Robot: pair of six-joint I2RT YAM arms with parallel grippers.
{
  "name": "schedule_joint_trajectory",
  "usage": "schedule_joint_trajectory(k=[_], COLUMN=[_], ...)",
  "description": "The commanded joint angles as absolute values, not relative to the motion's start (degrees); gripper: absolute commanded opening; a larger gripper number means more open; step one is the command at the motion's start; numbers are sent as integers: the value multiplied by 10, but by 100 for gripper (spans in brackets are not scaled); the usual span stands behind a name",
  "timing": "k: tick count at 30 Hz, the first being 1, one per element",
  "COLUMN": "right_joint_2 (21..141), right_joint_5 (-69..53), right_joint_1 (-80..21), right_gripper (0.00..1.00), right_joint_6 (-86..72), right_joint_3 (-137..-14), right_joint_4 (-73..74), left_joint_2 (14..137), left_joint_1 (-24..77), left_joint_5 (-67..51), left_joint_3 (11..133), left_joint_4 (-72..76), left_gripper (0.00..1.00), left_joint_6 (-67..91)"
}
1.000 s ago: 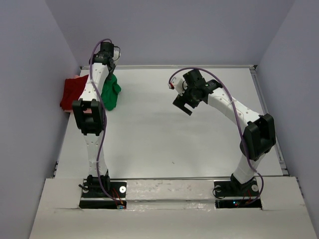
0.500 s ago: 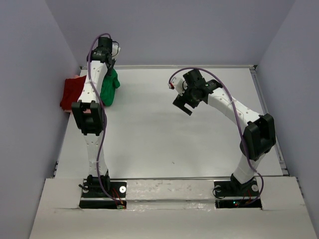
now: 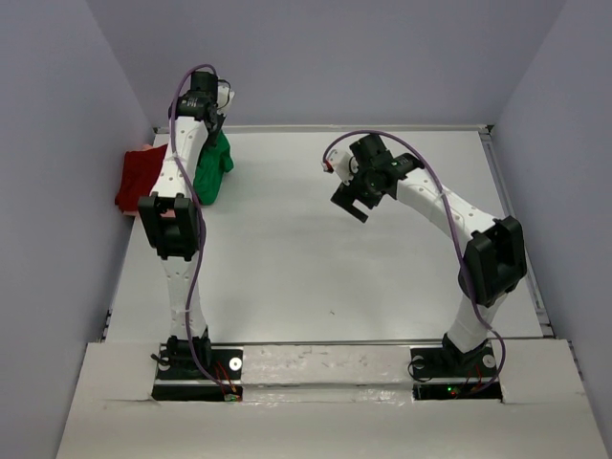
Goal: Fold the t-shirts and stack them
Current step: Neatly place the folded tshirt to the corner
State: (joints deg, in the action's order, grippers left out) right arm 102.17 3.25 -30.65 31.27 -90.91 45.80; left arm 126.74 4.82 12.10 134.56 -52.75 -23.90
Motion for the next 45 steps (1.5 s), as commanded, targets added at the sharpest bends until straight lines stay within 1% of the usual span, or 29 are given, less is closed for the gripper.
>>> schedule_joint_trajectory(k=[1,9,20,21,32,40,45], right_joint_2=[1025,1033,1052,1054,1060,1072,1078], right_joint_5=[38,42,37,37,39,42,45], right_joint_1=[-302,-302,-302,-302,-302,-302,-302], right_gripper=[100,100,100,100,100,100,100], right_joint_6=[312,312,311,311,310,309,309], right_joint_3=[-925,-925,-943,-944,-939,-936,-927], right_joint_4=[446,448,460,461,464,468,468], left_joint_2=[1221,1219,1208,1207,1191,1173,1162], left_joint_1=[50,28,4,-12,-46,-53,-62], left_joint_5=[122,98,102,101,98,119,124], left_joint_3=[1368,1372,1400,1396,1346,1275,1221], left_joint_4=[-540,-548,-564,-563,-537,-499,-445], left_gripper=[0,0,0,0,0,0,0], left_joint_6=[-261,-257,-275,-274,-287,-312,-328])
